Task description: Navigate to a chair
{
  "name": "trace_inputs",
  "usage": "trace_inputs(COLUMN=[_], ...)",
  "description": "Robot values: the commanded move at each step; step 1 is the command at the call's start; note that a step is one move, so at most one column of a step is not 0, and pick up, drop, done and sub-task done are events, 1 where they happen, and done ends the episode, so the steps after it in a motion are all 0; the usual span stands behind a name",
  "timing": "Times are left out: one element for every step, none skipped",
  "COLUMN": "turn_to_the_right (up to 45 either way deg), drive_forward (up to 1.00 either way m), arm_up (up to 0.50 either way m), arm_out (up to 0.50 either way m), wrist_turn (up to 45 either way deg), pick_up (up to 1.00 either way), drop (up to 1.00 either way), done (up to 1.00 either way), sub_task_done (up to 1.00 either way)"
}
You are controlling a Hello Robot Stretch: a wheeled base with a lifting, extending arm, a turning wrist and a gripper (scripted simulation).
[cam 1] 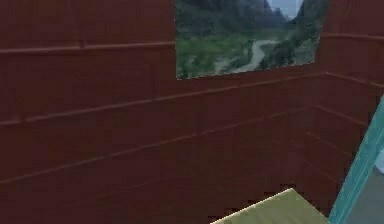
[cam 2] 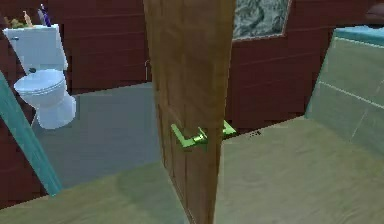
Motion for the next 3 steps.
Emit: trace_inputs(turn_to_the_right=[42.0, 0.0, 27.0], drive_forward=[0.0, 0.45, 0.0], arm_up=[0.0, 0.0, 0.0], arm_out=[0.0, 0.0, 0.0], wrist_turn=[0.0, 0.0, 0.0], pick_up=[0.0, 0.0, 0.0], drop=[0.0, 0.0, 0.0], done=[0.0, 0.0, 0.0], sub_task_done=[0.0, 0.0, 0.0])
